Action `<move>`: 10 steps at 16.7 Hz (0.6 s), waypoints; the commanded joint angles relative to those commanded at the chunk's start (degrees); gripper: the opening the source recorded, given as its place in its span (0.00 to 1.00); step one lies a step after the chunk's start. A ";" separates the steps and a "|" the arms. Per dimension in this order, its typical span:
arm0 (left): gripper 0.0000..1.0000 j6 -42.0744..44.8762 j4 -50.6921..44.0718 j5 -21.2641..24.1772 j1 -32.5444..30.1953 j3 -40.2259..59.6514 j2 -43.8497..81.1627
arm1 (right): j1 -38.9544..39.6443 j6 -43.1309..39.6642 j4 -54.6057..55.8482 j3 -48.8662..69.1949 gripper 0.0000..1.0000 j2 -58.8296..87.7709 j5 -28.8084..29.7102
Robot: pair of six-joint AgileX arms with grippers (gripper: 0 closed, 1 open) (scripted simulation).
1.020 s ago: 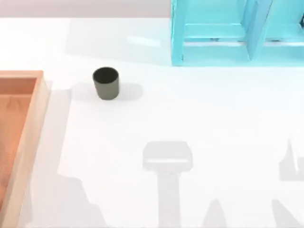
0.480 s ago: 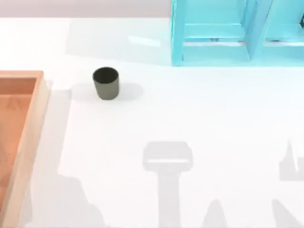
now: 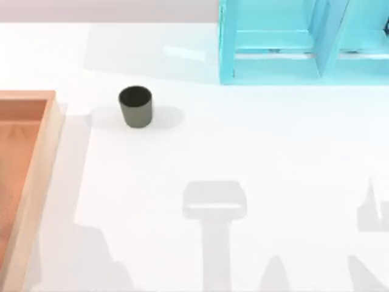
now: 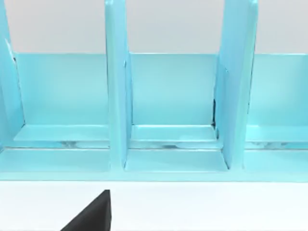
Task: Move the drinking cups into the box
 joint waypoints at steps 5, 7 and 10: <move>1.00 0.01 -0.18 0.00 -0.02 0.20 0.02 | 0.00 0.00 0.00 0.00 1.00 0.00 0.00; 1.00 0.06 -2.24 0.02 0.07 2.31 0.33 | 0.00 0.00 0.00 0.00 1.00 0.00 0.00; 1.00 0.06 -9.63 -0.02 -0.14 9.79 0.61 | 0.00 0.00 0.00 0.00 1.00 0.00 0.00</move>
